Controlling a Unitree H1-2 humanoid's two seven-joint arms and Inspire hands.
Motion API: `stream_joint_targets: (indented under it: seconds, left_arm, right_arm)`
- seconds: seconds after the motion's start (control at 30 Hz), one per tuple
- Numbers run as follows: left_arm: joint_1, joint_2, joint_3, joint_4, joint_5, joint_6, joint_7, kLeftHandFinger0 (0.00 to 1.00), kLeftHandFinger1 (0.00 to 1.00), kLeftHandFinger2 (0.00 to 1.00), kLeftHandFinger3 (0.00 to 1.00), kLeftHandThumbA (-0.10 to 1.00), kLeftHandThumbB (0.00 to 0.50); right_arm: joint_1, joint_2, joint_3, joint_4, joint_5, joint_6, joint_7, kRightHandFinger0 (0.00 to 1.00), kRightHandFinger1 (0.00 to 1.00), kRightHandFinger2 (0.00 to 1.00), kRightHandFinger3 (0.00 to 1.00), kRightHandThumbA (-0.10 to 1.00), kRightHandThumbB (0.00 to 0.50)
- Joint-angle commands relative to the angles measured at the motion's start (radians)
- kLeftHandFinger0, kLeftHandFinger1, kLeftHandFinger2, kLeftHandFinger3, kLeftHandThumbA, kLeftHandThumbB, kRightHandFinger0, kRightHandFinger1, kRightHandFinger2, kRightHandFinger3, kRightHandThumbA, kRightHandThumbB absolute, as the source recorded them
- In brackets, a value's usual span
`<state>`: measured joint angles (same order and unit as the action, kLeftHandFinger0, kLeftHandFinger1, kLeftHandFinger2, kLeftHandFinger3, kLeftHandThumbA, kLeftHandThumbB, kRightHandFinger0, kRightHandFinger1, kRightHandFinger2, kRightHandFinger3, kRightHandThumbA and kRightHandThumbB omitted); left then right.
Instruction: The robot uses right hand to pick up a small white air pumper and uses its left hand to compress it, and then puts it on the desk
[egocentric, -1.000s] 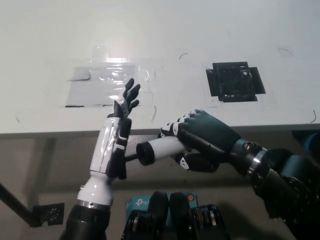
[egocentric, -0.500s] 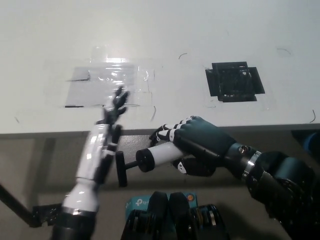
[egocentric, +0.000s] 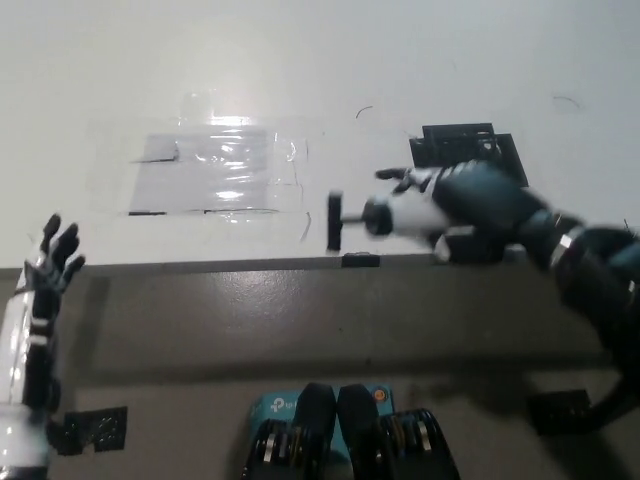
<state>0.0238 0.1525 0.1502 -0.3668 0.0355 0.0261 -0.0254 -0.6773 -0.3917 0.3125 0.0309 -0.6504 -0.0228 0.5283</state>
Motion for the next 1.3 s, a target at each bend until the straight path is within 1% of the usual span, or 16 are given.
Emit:
stream_joint_targets:
  seconds: [0.0,0.1,0.23,0.27,0.4,0.53,0.63,0.67,0.7,0.73,0.77,0.8,0.9,1.0,1.1,1.27]
  left_arm:
    - [0.061,0.002,-0.008,0.022,-0.049,-0.082,-0.021,1.0,1.0,1.0,1.0,1.0,0.118]
    - [0.101,-0.004,-0.03,0.039,-0.035,-0.1,-0.026,1.0,1.0,1.0,1.0,1.0,0.118]
    - [0.157,-0.002,-0.067,0.077,-0.02,-0.159,-0.036,1.0,1.0,1.0,1.0,1.0,0.109]
    - [0.165,-0.002,-0.074,0.089,-0.009,-0.178,-0.033,1.0,1.0,1.0,1.0,1.0,0.087]
    - [0.221,-0.007,-0.109,0.12,0.057,-0.223,-0.02,1.0,1.0,1.0,1.0,1.0,0.103]
    - [0.234,-0.002,-0.12,0.124,0.051,-0.22,-0.021,1.0,1.0,1.0,1.0,1.0,0.129]
    - [0.237,0.0,-0.12,0.128,0.05,-0.228,-0.024,1.0,1.0,1.0,1.0,1.0,0.119]
    - [0.234,0.003,-0.12,0.13,0.05,-0.231,-0.025,1.0,1.0,1.0,1.0,1.0,0.104]
    - [0.233,0.003,-0.121,0.13,0.051,-0.231,-0.026,1.0,1.0,1.0,1.0,1.0,0.101]
    - [0.238,0.004,-0.126,0.122,0.056,-0.215,-0.03,1.0,1.0,1.0,1.0,1.0,0.077]
    - [0.241,0.003,-0.129,0.118,0.059,-0.208,-0.033,1.0,1.0,1.0,1.0,1.0,0.076]
    - [0.247,0.002,-0.133,0.118,0.055,-0.205,-0.037,1.0,1.0,1.0,1.0,1.0,0.08]
    - [0.264,0.004,-0.142,0.11,0.058,-0.204,-0.04,1.0,1.0,1.0,1.0,1.0,0.083]
    - [0.262,0.006,-0.142,0.109,0.058,-0.204,-0.037,1.0,1.0,1.0,1.0,1.0,0.094]
    - [0.26,0.005,-0.139,0.112,0.059,-0.203,-0.035,1.0,1.0,1.0,1.0,1.0,0.097]
    - [0.243,0.004,-0.134,0.117,0.049,-0.2,-0.035,1.0,1.0,1.0,1.0,1.0,0.092]
  right_arm:
    - [-0.117,-0.02,-0.046,0.113,0.0,-0.005,-0.083,0.05,0.46,0.79,0.88,-0.1,0.097]
    - [-0.158,-0.018,-0.049,0.216,-0.013,-0.01,-0.123,0.0,0.42,0.77,0.87,-0.1,0.103]
    - [-0.228,-0.004,-0.025,0.393,-0.043,-0.013,-0.179,0.0,0.45,0.81,0.99,-0.1,0.086]
    - [-0.25,0.001,-0.018,0.444,-0.047,-0.027,-0.199,0.01,0.47,0.83,1.0,-0.1,0.088]
    - [-0.295,0.033,0.006,0.608,-0.057,-0.048,-0.273,0.03,0.5,0.85,0.95,-0.1,0.131]
    - [-0.329,0.059,0.032,0.729,-0.067,-0.058,-0.335,0.04,0.51,0.85,0.93,-0.1,0.132]
    - [-0.338,0.068,0.046,0.795,-0.052,-0.075,-0.358,0.1,0.56,0.88,0.92,-0.1,0.175]
    - [-0.337,0.068,0.05,0.797,-0.048,-0.078,-0.356,0.16,0.61,0.94,0.98,-0.1,0.192]
    - [-0.334,0.066,0.051,0.793,-0.044,-0.078,-0.352,0.18,0.58,0.83,0.84,-0.1,0.193]
    - [-0.325,0.058,0.053,0.785,-0.029,-0.089,-0.329,0.54,0.89,1.0,1.0,0.12,0.277]
    - [-0.32,0.051,0.056,0.781,-0.023,-0.098,-0.313,0.7,0.95,1.0,1.0,0.16,0.274]
    - [-0.312,0.046,0.057,0.774,-0.009,-0.096,-0.279,0.97,1.0,1.0,1.0,0.29,0.288]
    - [-0.277,0.034,0.074,0.741,-0.008,-0.087,-0.233,1.0,1.0,1.0,1.0,0.55,0.376]
    - [-0.259,0.031,0.078,0.727,-0.003,-0.091,-0.242,1.0,1.0,1.0,1.0,0.66,0.421]
    - [-0.243,0.025,0.075,0.693,0.005,-0.084,-0.233,1.0,1.0,1.0,1.0,0.73,0.401]
    - [-0.257,0.021,0.076,0.676,-0.016,-0.092,-0.284,1.0,1.0,1.0,1.0,0.89,0.419]
